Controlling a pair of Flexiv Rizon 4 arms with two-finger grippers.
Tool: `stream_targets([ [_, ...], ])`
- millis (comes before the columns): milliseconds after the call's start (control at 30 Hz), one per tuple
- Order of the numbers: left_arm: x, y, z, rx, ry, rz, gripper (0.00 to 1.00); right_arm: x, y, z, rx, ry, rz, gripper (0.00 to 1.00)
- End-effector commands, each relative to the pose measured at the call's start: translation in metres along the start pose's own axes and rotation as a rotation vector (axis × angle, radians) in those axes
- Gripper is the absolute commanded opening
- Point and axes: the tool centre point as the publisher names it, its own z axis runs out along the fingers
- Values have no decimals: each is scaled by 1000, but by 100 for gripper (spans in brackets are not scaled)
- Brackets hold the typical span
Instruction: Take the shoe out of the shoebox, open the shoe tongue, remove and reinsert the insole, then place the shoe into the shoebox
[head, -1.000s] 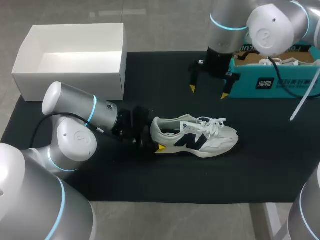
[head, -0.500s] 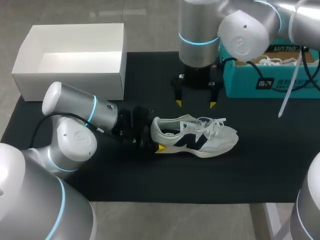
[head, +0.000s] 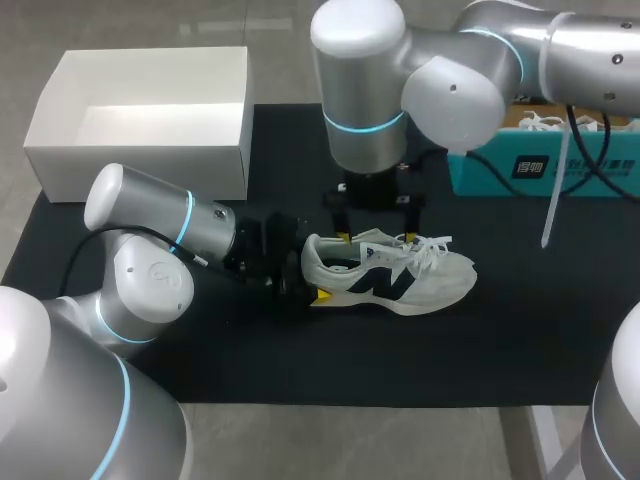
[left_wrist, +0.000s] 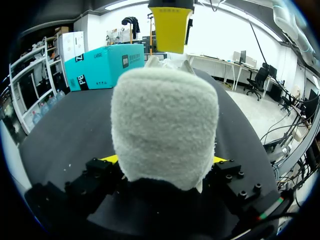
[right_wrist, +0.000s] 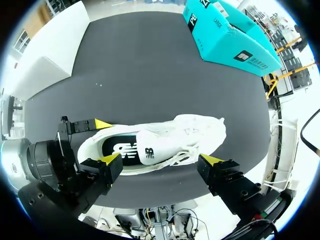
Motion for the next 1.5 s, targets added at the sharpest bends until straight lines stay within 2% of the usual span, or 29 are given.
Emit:
stream_targets([
  [33,0,0,0,-1,-1,0,0,3,-3,3,4,-12,-9,100],
  [500,0,0,0,-1,-1,0,0,8,4,26,79,-111,8,100],
  [800,0,0,0,-1,-1,0,0,9,-4,30,101,-136,23,100],
  [1167,0,0,0,-1,-1,0,0,-10,-12,36,132,-176,84,100],
  [1333,0,0,0,-1,-1,0,0,-18,-11,32,136,-194,101,89],
  [1433,0,0,0,-1,-1,0,0,-23,-11,28,134,-208,113,71],
  [1500,0,0,0,-1,-1,0,0,-28,-12,27,132,-213,126,67],
])
